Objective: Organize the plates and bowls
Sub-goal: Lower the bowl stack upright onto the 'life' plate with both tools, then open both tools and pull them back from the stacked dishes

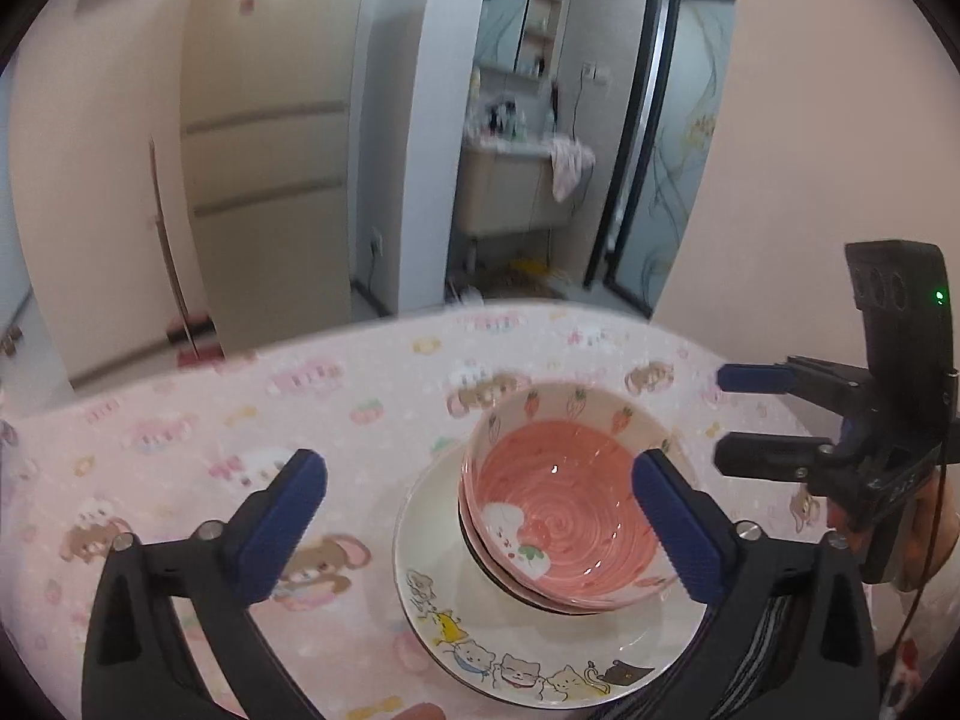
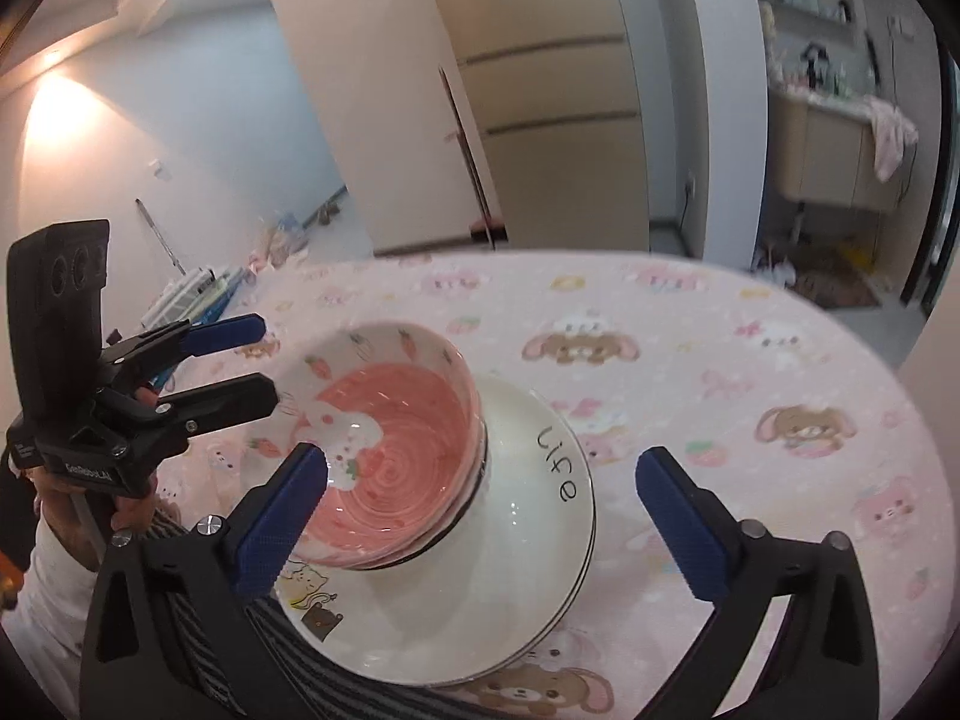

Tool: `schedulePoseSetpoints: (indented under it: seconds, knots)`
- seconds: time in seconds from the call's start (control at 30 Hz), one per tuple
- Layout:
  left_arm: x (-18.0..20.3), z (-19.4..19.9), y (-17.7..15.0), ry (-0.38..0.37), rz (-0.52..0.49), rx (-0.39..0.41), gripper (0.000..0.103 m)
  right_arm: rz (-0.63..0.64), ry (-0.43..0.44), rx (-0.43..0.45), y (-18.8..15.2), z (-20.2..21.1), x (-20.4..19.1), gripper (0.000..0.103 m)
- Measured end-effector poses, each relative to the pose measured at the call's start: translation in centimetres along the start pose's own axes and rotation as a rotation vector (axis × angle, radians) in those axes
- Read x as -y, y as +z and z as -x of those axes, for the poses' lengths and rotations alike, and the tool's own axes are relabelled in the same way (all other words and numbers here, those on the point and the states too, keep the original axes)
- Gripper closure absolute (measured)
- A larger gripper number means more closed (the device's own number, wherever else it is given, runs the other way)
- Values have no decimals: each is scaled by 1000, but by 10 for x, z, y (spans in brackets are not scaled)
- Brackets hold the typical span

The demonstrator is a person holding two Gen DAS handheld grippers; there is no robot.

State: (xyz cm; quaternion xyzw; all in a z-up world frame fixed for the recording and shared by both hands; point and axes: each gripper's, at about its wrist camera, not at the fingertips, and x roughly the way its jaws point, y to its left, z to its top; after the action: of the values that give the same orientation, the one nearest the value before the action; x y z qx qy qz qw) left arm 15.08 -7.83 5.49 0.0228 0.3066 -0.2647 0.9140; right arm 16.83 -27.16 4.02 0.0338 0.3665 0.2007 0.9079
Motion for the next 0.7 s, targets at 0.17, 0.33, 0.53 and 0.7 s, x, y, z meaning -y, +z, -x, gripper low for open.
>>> schedulePoseSetpoints:
  seconds: [0.17, 0.33, 0.53, 0.7]
  knots:
    - [15, 53, -11, 71, -68, 162, 0, 168, -122, 230, -11, 63, -43, 0]
    - [32, 95, -32, 73, -87, 233, 0, 286, -204, 372, -41, 98, -89, 0]
    - [41, 125, -70, 182, -99, 322, 0, 302, -206, 453, -76, 104, -120, 0]
    - [40, 130, -91, 217, -111, 324, 0, 322, -184, 471, -91, 93, -127, 0]
